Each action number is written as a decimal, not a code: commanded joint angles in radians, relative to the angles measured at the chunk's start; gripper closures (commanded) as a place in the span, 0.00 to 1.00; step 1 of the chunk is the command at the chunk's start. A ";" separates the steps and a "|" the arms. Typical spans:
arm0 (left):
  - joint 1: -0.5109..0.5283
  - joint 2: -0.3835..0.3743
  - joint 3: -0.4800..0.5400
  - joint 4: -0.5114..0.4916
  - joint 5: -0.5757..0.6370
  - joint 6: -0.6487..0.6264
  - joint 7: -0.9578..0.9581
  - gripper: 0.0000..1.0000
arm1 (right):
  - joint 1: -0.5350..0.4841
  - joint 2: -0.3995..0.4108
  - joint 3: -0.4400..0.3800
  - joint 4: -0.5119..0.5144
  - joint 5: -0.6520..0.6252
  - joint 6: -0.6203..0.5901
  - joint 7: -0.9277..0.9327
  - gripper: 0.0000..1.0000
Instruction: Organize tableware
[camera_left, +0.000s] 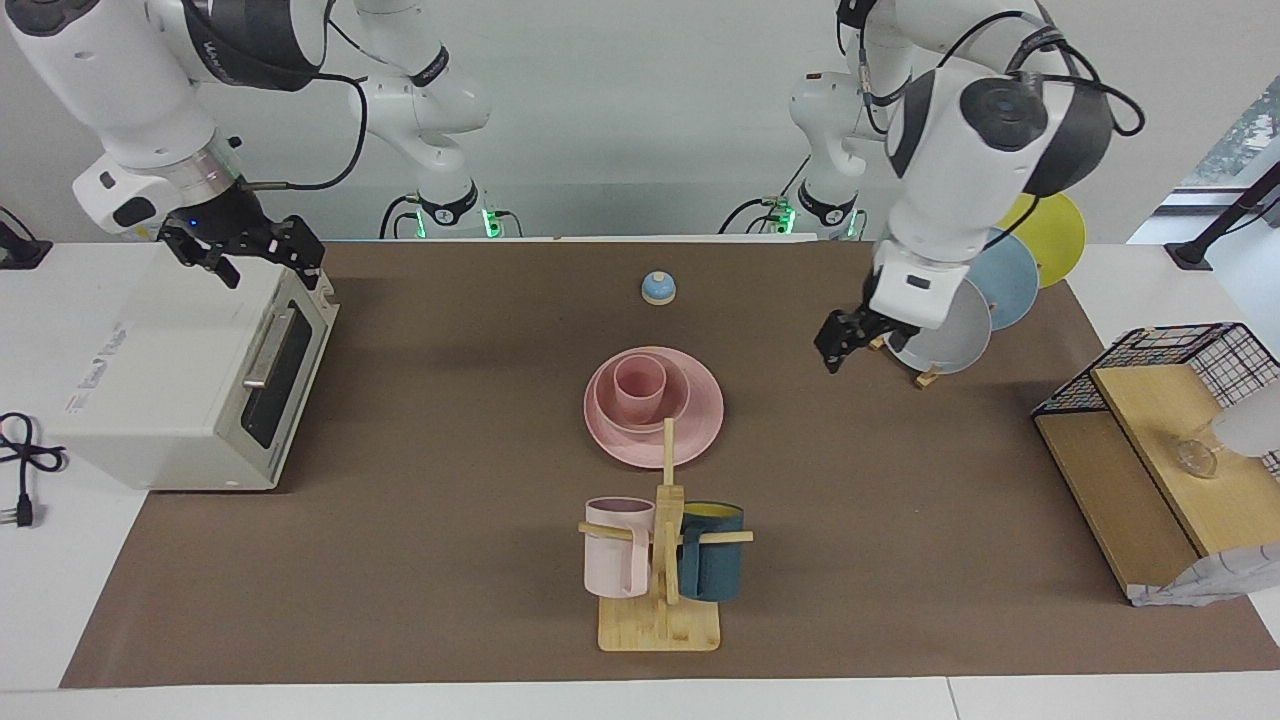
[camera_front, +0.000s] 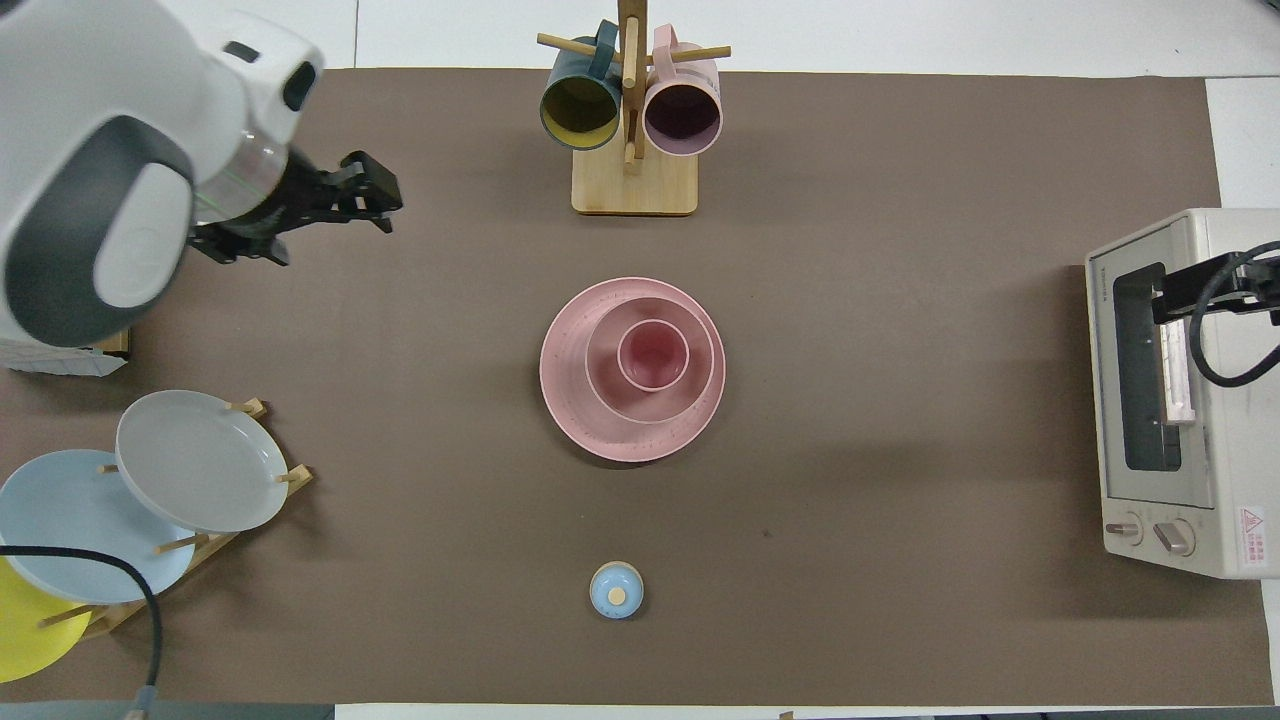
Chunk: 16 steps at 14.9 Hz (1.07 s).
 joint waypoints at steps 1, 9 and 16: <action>0.111 -0.081 -0.012 -0.083 0.014 -0.010 0.205 0.00 | -0.001 -0.007 0.000 0.004 0.017 -0.011 0.029 0.00; 0.194 -0.342 -0.012 -0.387 0.014 -0.002 0.371 0.00 | -0.007 -0.018 0.000 -0.008 0.014 -0.009 0.027 0.00; 0.260 -0.373 -0.071 -0.302 0.011 -0.128 0.379 0.00 | -0.002 -0.020 0.000 -0.010 0.014 -0.011 0.027 0.00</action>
